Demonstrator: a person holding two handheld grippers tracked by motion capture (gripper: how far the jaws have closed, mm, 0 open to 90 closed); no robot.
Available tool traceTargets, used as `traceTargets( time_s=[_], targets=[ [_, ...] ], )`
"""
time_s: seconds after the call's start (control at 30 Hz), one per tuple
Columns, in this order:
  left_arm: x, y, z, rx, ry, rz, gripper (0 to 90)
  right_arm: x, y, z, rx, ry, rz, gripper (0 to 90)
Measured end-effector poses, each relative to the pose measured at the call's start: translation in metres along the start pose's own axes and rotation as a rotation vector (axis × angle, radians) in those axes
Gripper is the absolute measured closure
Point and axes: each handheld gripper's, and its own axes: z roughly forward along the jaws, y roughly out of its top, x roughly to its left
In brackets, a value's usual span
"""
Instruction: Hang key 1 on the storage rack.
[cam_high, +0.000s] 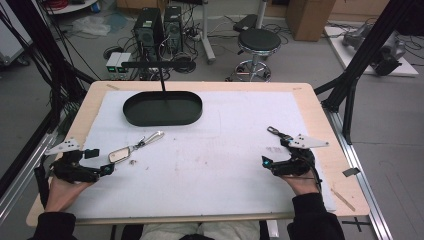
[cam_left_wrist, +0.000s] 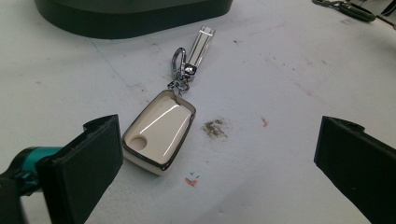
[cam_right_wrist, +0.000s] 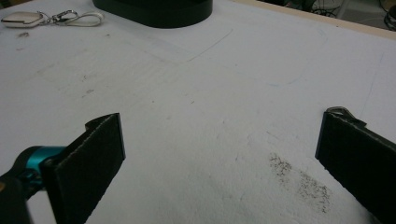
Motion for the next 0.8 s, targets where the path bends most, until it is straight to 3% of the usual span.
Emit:
traceTargets(
  time_s=[0.6,0.8],
  targets=[
    [-0.009,0.002,0.009,0.06,0.016,0.041,1.7,0.002,0.001,0.004,0.015,0.009,-0.013,0.6],
    [-0.012,0.005,0.01,0.059,0.012,0.042,1.7,0.002,0.002,0.004,0.008,0.01,-0.009,0.7]
  ],
)
